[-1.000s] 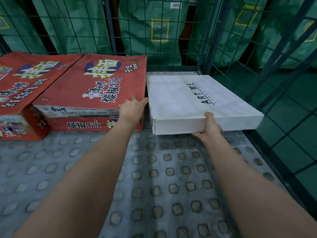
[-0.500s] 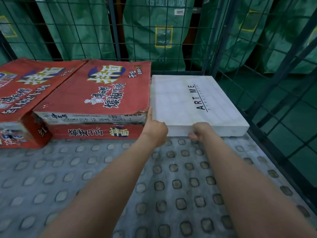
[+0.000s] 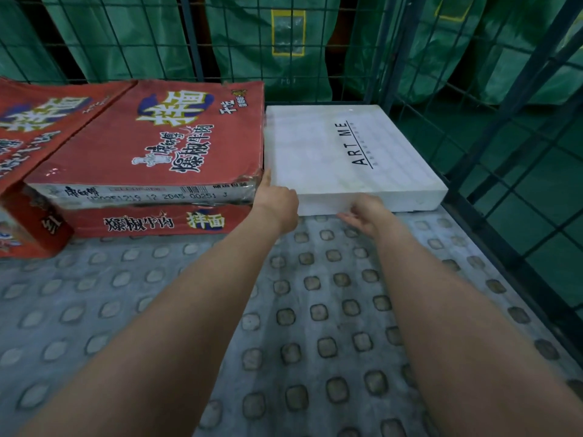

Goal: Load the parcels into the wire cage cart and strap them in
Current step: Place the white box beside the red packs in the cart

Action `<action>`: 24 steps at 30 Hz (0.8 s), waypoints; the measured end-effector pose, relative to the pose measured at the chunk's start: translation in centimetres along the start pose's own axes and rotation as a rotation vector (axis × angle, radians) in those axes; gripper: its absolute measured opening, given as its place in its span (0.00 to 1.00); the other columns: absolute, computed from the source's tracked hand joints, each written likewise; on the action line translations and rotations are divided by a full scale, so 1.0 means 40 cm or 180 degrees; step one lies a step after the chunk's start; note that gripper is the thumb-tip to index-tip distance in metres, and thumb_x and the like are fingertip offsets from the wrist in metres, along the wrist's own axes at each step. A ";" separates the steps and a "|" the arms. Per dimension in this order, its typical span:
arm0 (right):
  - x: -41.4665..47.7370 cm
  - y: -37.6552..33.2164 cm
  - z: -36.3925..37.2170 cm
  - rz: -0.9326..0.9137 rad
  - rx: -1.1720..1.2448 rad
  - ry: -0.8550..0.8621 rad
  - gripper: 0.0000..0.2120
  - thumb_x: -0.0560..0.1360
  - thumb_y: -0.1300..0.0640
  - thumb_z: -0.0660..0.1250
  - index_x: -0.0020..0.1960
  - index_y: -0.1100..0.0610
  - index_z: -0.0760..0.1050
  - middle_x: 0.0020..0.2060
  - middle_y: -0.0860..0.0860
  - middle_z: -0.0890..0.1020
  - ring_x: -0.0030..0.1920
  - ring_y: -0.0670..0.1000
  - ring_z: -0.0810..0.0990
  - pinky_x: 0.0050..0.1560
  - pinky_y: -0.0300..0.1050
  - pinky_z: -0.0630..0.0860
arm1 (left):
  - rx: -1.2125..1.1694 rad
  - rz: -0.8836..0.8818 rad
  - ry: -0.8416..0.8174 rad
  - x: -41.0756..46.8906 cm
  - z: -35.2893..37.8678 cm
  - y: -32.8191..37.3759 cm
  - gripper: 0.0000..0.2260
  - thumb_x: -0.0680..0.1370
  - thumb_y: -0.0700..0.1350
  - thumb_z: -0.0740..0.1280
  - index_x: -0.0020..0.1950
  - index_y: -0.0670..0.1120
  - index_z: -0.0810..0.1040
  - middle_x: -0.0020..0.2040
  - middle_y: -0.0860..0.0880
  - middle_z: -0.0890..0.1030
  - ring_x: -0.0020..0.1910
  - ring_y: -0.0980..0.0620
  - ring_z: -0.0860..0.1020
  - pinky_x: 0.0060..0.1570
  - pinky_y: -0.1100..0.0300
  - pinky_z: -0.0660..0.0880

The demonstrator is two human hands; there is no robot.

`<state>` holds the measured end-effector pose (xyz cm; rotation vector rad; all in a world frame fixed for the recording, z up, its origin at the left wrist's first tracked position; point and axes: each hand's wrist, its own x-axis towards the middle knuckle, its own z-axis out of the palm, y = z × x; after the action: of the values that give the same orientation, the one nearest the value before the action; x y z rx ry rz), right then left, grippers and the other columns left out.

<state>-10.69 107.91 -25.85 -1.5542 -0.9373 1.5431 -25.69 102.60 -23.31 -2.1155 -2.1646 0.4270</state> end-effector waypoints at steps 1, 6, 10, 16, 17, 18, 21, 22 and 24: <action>-0.004 0.002 -0.008 -0.0005 -0.0012 0.0076 0.15 0.80 0.70 0.52 0.65 0.65 0.66 0.41 0.56 0.70 0.38 0.53 0.74 0.58 0.48 0.76 | 0.0146 0.0093 0.0003 -0.005 -0.002 0.001 0.18 0.81 0.49 0.54 0.69 0.43 0.68 0.53 0.48 0.80 0.55 0.48 0.78 0.73 0.45 0.39; -0.051 -0.016 -0.023 0.0202 0.0059 0.0142 0.12 0.80 0.70 0.51 0.62 0.70 0.67 0.41 0.56 0.71 0.53 0.60 0.79 0.59 0.50 0.74 | -0.0212 0.0218 0.0080 -0.036 -0.012 0.009 0.18 0.79 0.47 0.59 0.68 0.43 0.67 0.61 0.43 0.74 0.61 0.43 0.72 0.68 0.50 0.58; -0.142 -0.066 -0.021 0.0172 -0.0135 0.0130 0.15 0.80 0.67 0.54 0.65 0.61 0.69 0.44 0.55 0.73 0.45 0.53 0.79 0.51 0.48 0.77 | -0.0940 0.0185 0.0126 -0.096 -0.082 0.014 0.20 0.78 0.44 0.60 0.71 0.42 0.66 0.65 0.41 0.71 0.64 0.41 0.70 0.61 0.51 0.66; -0.306 -0.145 -0.038 0.0437 -0.0169 0.0208 0.07 0.79 0.64 0.58 0.48 0.60 0.75 0.47 0.56 0.73 0.36 0.49 0.73 0.41 0.45 0.76 | -0.1997 -0.0219 -0.0195 -0.202 -0.232 -0.002 0.21 0.79 0.43 0.60 0.73 0.45 0.66 0.68 0.41 0.70 0.66 0.42 0.69 0.62 0.53 0.68; -0.329 -0.162 -0.043 0.0482 -0.0161 0.0189 0.09 0.80 0.64 0.58 0.54 0.64 0.75 0.45 0.56 0.73 0.36 0.49 0.73 0.43 0.46 0.76 | -0.2284 -0.0338 -0.0227 -0.225 -0.265 -0.008 0.21 0.79 0.43 0.60 0.72 0.45 0.67 0.68 0.42 0.71 0.65 0.43 0.71 0.60 0.55 0.69; -0.366 -0.184 -0.047 0.0505 -0.0175 0.0136 0.12 0.80 0.65 0.57 0.61 0.66 0.73 0.43 0.56 0.73 0.36 0.49 0.72 0.43 0.45 0.74 | -0.2581 -0.0455 -0.0262 -0.246 -0.298 -0.012 0.20 0.79 0.42 0.60 0.71 0.45 0.67 0.67 0.43 0.72 0.62 0.44 0.73 0.57 0.58 0.70; -0.492 -0.263 -0.069 0.0761 -0.0017 0.0256 0.15 0.80 0.64 0.58 0.65 0.65 0.72 0.44 0.56 0.76 0.41 0.51 0.76 0.42 0.44 0.75 | -0.3383 -0.0771 -0.0398 -0.318 -0.416 -0.019 0.18 0.79 0.41 0.59 0.69 0.45 0.70 0.62 0.43 0.76 0.49 0.46 0.76 0.46 0.60 0.73; -0.527 -0.286 -0.075 0.0805 0.0022 0.0245 0.15 0.79 0.63 0.59 0.64 0.64 0.73 0.50 0.56 0.78 0.47 0.52 0.78 0.45 0.44 0.76 | -0.3607 -0.0851 -0.0418 -0.336 -0.448 -0.020 0.18 0.78 0.41 0.59 0.68 0.45 0.71 0.60 0.42 0.77 0.46 0.47 0.75 0.44 0.60 0.73; -0.628 -0.335 -0.087 0.0899 0.0146 0.0250 0.14 0.79 0.63 0.60 0.63 0.63 0.73 0.60 0.58 0.78 0.55 0.54 0.79 0.49 0.45 0.77 | -0.4010 -0.1011 -0.0511 -0.391 -0.523 -0.021 0.17 0.78 0.40 0.59 0.66 0.45 0.73 0.57 0.43 0.78 0.42 0.49 0.74 0.40 0.61 0.71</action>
<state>-7.41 91.70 -2.42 -1.7586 -0.6547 1.6687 -20.59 90.02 -0.99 -1.9910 -3.2492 -1.1221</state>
